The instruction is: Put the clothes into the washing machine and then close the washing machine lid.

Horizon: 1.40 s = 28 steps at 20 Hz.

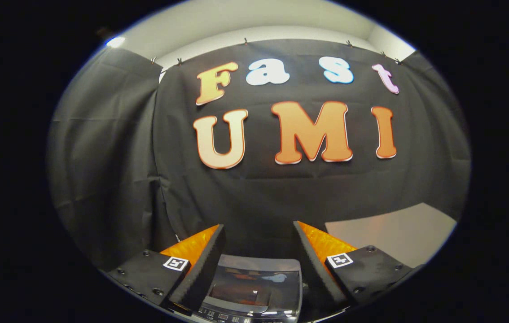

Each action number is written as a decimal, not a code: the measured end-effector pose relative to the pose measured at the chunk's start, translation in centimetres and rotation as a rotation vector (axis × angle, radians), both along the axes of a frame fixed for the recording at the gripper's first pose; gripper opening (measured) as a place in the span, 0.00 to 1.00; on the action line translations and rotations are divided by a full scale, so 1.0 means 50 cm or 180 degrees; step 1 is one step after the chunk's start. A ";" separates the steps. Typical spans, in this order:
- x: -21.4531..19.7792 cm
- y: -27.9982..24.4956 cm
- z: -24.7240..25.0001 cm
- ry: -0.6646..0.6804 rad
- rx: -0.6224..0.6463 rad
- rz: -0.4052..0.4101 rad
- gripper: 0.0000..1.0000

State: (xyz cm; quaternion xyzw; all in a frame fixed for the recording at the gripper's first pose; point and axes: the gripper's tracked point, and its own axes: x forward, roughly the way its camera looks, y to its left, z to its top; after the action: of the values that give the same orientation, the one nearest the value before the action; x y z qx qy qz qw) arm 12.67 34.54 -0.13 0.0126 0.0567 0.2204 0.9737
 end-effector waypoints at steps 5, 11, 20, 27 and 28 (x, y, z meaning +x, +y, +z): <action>-0.051 -0.093 0.125 -0.0230 0.0101 -0.0084 0.97; -0.104 -0.263 0.217 -0.0436 0.0190 -0.0412 0.97; -0.147 -0.566 0.205 -0.0521 0.0047 -0.1176 0.97; -0.201 -0.688 0.212 -0.0535 -0.0018 -0.1390 0.97; -0.210 -0.691 0.213 -0.0519 0.0008 -0.1369 0.97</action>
State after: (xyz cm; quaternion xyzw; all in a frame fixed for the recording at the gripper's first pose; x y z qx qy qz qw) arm 2.19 -0.03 10.49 0.0077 -0.0265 0.0083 0.9996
